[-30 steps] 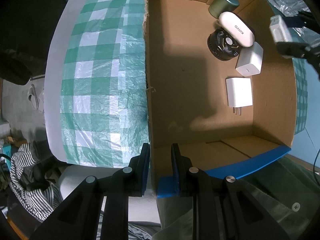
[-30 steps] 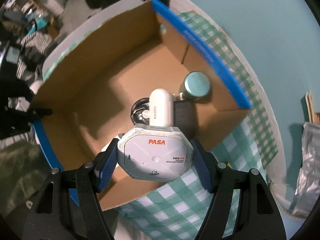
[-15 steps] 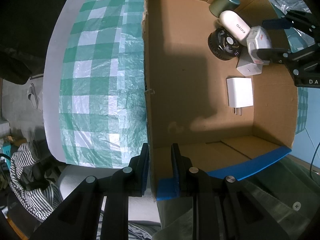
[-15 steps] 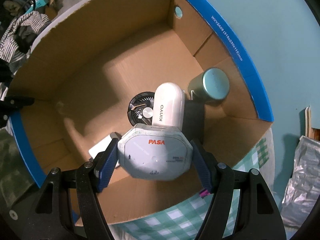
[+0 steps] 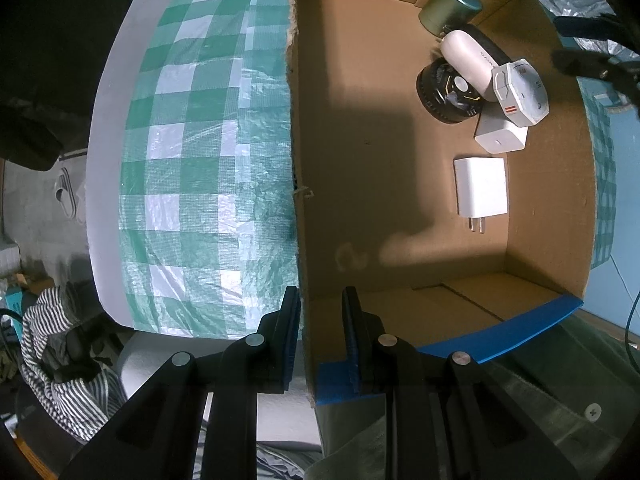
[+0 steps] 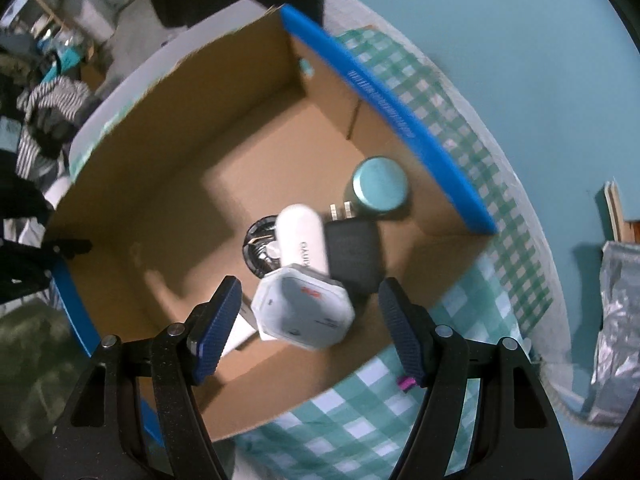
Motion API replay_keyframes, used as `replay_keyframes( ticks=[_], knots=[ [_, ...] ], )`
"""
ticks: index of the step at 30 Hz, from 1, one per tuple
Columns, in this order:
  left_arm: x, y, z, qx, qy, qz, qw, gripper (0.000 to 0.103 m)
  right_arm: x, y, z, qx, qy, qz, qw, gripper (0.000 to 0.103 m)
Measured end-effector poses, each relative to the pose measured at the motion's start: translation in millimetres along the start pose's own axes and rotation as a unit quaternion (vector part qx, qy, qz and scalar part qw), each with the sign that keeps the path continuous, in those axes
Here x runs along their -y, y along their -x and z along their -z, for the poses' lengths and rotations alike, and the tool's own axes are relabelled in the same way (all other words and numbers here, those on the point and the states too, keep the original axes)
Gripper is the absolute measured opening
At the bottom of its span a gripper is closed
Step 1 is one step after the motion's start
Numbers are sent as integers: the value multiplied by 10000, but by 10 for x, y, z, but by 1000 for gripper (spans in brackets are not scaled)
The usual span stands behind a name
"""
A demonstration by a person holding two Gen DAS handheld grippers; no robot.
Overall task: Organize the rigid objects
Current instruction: 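Lower the PASA device beside the earbud case and open the right gripper, then move the right gripper back over the pink-gold SANY lighter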
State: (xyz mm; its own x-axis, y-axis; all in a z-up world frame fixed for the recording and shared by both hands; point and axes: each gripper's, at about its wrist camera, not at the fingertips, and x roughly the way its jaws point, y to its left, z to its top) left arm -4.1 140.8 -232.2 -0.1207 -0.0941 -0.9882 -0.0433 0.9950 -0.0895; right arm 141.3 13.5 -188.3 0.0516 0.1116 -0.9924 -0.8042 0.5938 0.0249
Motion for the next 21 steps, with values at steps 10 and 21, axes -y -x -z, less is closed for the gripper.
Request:
replay_keyframes(
  ticks=[10,21],
  knots=[
    [-6,4,-18,-2,-7,-7,10000,21,453,204,243,240,-935,-159,9952,72],
    [16,12,-31,-8,-25,-22,10000,21,1154,63,721,36,-2230,-192,9746,72]
  ],
)
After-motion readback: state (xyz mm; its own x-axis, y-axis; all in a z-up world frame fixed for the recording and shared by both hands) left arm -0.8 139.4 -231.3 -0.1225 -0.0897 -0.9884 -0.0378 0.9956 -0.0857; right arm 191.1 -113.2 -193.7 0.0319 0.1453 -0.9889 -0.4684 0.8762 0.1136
